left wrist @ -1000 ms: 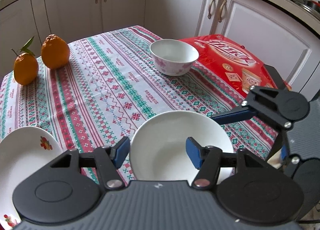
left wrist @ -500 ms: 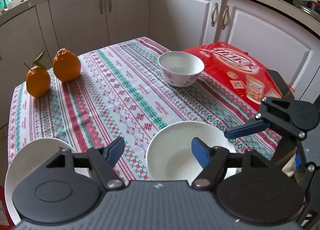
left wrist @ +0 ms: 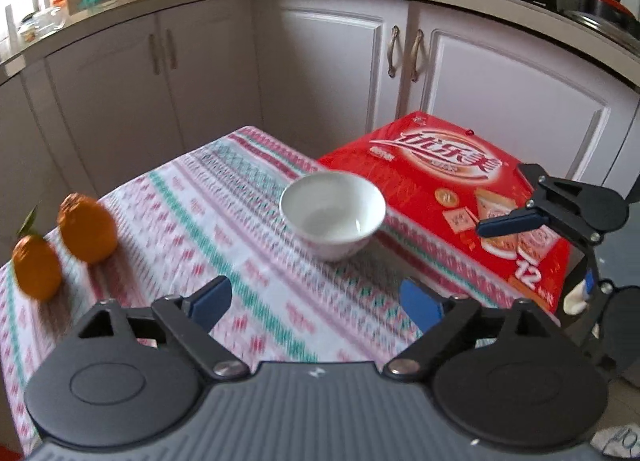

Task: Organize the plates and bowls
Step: 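Move the left tool to the white bowl by the red box and grasp its rim, then carry the white bowl with the left tool and lower it onto the bowl stack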

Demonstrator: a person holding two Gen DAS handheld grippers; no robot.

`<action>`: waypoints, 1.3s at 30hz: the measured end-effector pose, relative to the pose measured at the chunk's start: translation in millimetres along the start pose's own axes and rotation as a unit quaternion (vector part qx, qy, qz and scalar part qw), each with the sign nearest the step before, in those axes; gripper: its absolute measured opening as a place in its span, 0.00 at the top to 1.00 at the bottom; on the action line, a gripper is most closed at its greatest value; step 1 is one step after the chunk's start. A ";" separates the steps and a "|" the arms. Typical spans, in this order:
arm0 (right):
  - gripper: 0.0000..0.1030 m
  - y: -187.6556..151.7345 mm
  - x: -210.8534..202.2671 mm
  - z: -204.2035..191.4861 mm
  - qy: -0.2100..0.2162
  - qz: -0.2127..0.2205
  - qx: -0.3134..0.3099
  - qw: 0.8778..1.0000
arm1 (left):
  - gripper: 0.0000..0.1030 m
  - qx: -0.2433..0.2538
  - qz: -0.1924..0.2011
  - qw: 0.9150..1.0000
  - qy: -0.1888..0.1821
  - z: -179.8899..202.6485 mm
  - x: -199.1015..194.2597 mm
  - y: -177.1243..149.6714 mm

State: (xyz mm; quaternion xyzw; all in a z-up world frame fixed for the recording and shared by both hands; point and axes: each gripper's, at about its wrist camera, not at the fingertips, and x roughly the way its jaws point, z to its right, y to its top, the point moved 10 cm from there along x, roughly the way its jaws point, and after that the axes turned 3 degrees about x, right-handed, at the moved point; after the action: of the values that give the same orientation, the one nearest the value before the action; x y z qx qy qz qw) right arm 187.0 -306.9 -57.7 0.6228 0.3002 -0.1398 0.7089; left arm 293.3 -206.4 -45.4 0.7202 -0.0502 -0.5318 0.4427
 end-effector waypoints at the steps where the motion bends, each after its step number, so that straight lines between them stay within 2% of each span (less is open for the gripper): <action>1: 0.00 -2.1 4.5 9.8 -0.005 -0.002 0.000 1.000 | 0.11 0.002 -0.004 1.000 -0.003 -1.3 8.5 4.8; 3: 0.00 -2.4 17.7 27.2 -0.015 -0.007 0.003 1.000 | 0.11 0.007 -0.011 1.000 -0.011 -3.6 28.8 14.9; 8: 0.00 -3.7 57.1 59.4 -0.004 -0.026 0.011 1.000 | 0.11 0.008 -0.032 0.999 -0.037 -7.7 76.8 29.7; 17: 0.01 -2.9 108.8 73.1 0.012 -0.044 -0.004 0.999 | 0.14 -0.002 -0.067 0.997 -0.047 -18.3 141.0 42.1; 24: 0.13 -1.8 121.2 71.6 0.007 -0.042 -0.019 0.999 | 0.41 0.005 -0.088 0.995 -0.052 -16.1 162.7 42.8; 28: 0.19 -0.2 119.9 73.8 0.005 -0.036 -0.012 0.999 | 0.43 0.005 -0.090 0.994 -0.062 -13.6 166.3 43.1; 35: 0.20 1.9 120.4 75.8 0.003 -0.034 -0.008 0.999 | 0.44 0.010 -0.092 0.994 -0.063 -13.0 168.6 45.9; 39: 0.20 2.6 120.0 76.4 0.005 -0.031 -0.003 1.000 | 0.49 0.009 -0.096 0.993 -0.065 -15.2 169.6 46.1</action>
State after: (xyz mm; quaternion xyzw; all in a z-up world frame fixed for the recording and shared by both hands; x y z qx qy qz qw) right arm 301.4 -359.2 -124.3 0.6114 0.3231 -0.1578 0.7049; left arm 396.8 -317.4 -135.2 0.6894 -0.0146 -0.6171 0.3790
